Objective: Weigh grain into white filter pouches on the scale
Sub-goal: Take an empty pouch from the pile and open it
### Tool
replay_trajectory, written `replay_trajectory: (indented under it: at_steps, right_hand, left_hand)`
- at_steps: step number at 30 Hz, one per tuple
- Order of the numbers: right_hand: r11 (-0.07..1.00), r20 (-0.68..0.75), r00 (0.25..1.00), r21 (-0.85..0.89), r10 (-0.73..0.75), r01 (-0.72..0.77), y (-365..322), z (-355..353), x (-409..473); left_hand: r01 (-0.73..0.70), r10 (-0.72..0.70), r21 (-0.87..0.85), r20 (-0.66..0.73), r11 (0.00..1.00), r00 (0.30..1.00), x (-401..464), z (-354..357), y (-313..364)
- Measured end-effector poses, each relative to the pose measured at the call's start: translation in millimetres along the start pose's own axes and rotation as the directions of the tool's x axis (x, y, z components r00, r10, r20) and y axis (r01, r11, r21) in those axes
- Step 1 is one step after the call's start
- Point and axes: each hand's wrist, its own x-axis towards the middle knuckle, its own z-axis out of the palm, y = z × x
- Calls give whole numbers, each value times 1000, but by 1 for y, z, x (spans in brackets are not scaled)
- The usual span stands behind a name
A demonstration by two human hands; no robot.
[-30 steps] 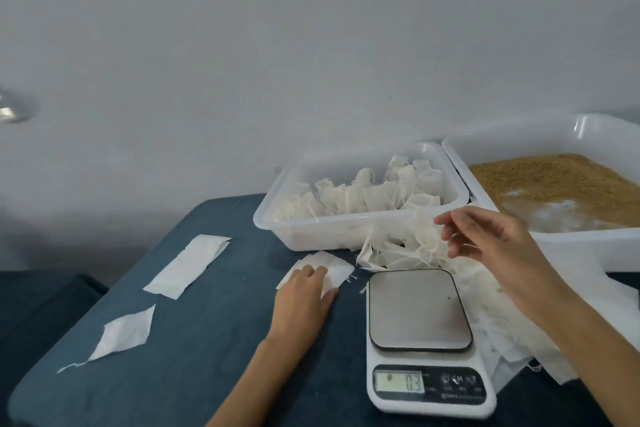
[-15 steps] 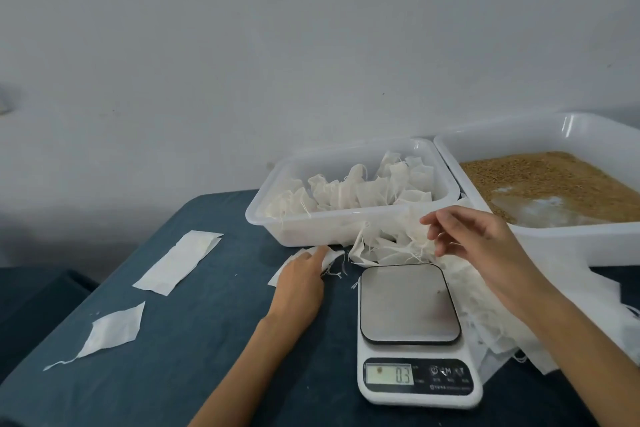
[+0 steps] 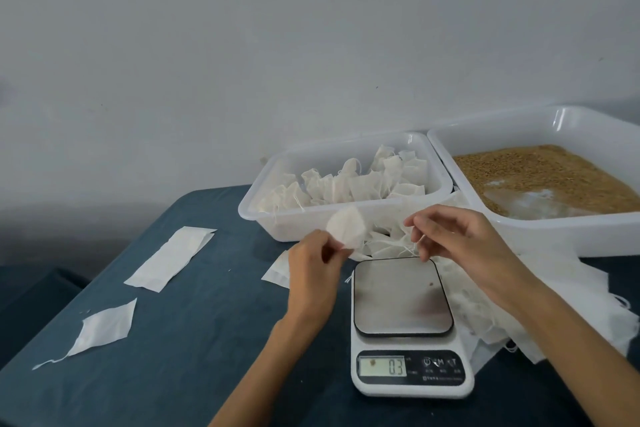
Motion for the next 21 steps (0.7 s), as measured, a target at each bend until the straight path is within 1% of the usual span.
replay_trajectory:
  at_steps: [2, 5, 8, 10, 12, 14, 16, 18, 21]
  right_hand:
    - [1000, 37, 999, 3, 8, -8, 1, 4, -1]
    - [999, 69, 998, -41, -9, 12, 3, 8, -2]
    - [996, 15, 998, -72, -59, 60, 3, 8, -1]
    - [990, -43, 995, -116, -88, 83, 5, 4, 2]
    - [975, -89, 991, -210, -100, 80, 9, 0, 4]
    - [959, -104, 988, -270, -114, 82, 14, -3, 5]
    - [952, -123, 983, -292, -134, 93, 16, -2, 5]
    - [932, -115, 978, -342, -173, 125, 17, 0, 5]
    - [911, -81, 975, -379, -207, 162, 18, 6, 3]
  left_hand:
    - [36, -29, -146, 50, 989, 998, -2, 14, 18]
    - [91, -47, -271, 163, 958, 985, -2, 36, 41]
    - [131, -42, -380, 233, 916, 971, -2, 53, 52]
    - [131, -25, -409, 254, 903, 967, -4, 60, 50]
    - [131, -11, -410, 284, 903, 959, -6, 64, 44]
    - [121, 0, -401, 291, 908, 957, -8, 64, 41]
    - [136, -13, -419, 283, 898, 959, -8, 62, 40]
    - [127, -11, -419, 268, 899, 963, -7, 59, 39]
    - [87, 35, -404, 284, 911, 958, -7, 57, 38]
